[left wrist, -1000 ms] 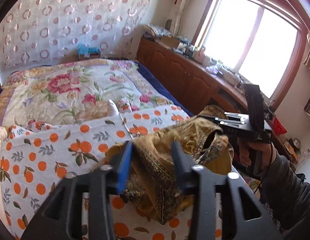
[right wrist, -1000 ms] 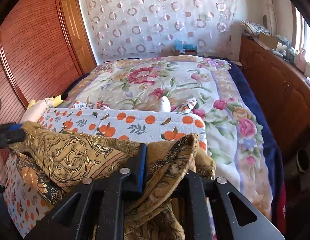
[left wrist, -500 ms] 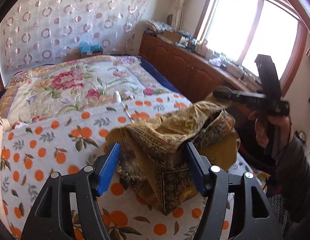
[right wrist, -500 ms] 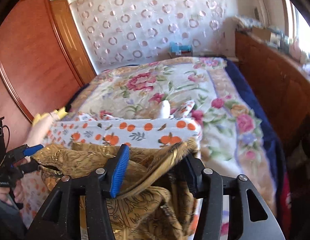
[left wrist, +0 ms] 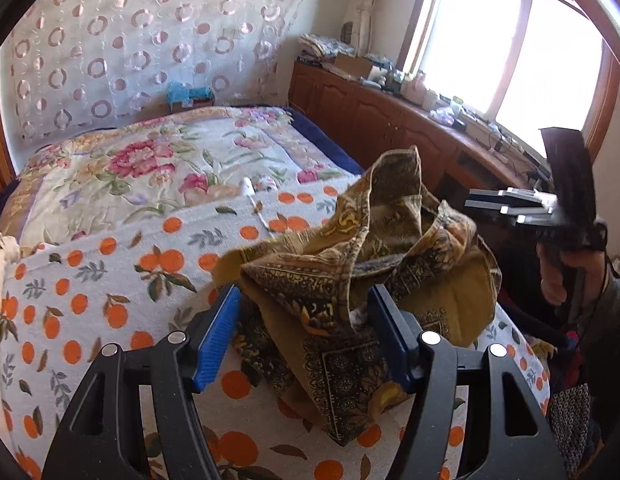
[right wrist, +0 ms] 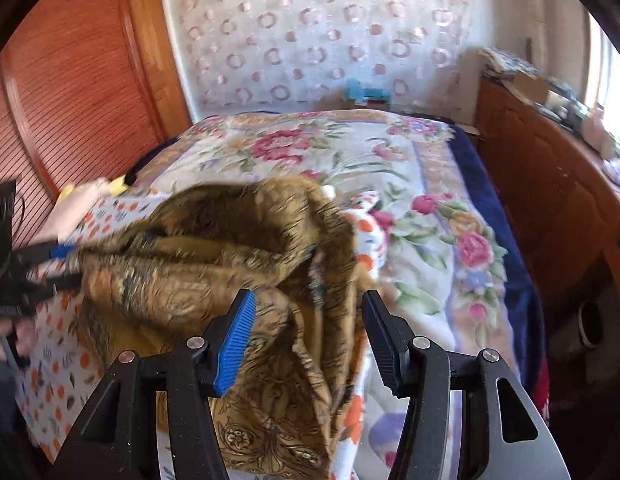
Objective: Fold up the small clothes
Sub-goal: 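Grasp the folded gold garment bundle with the left gripper while the right gripper grasps it too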
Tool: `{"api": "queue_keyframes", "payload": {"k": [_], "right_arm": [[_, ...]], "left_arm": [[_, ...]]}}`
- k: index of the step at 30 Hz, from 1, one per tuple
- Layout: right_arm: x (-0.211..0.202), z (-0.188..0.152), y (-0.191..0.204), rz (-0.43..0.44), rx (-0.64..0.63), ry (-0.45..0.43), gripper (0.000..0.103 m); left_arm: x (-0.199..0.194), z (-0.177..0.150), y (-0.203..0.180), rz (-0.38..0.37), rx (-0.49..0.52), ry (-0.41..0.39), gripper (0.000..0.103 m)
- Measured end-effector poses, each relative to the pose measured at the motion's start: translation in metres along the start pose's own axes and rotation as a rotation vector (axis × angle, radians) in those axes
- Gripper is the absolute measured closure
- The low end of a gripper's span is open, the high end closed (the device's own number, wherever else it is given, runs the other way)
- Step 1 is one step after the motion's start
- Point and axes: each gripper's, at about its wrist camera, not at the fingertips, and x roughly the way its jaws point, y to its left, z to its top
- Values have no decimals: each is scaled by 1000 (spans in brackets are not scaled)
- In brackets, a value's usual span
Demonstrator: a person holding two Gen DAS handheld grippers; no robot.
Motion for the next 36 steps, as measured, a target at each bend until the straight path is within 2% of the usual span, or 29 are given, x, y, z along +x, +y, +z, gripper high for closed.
{"api": "queue_keyframes", "payload": {"k": [4,9,11,13,15,17,20,21,23,25,28,29,30,32,33,34,36], "right_arm": [[17,3,6,37,-54,21,54],[47,13,4,99,-59,88,61],[55,16,3,126,-62,116,71],[54,19,5,154,-82,115,93],[44,21,4,122,-102,63,99],[26,25,-3,79,-69,-33,99],[3,29,-18,-44,-11,-158,101],[0,31,-21,-88,2,-173,101],[3,33,-29,-105,24,-160,101],[10,34,-32,-185,26,-140,101],[14,35,-38,-164,49,-124,100],[12,35,-41,-172,57,-126,100],[10,33,-42,-182,57,-126,94],[9,33,-41,-169,56,-119,70],[14,30,-32,-146,56,-102,46],[15,27,-26,-122,56,-82,35],[23,26,-27,-120,50,-43,34]], "left_arm": [[-18,5,6,19,-28,-65,36],[-19,6,9,27,-18,-57,36],[-15,3,9,24,-14,-40,36],[-6,0,7,13,-6,-12,36],[2,-4,4,7,4,12,36],[11,-6,1,0,17,37,36],[22,-8,-3,6,36,66,36],[25,-9,-4,9,39,73,36],[30,-12,-3,16,44,91,36],[33,-15,-2,24,42,102,36],[34,-18,5,18,17,108,36],[34,-18,6,13,9,110,36],[34,-17,7,12,2,111,36],[35,-17,8,16,-1,109,36],[36,-16,9,20,-2,109,36],[37,-16,10,23,-4,109,36],[39,-17,14,29,-16,112,36]]}}
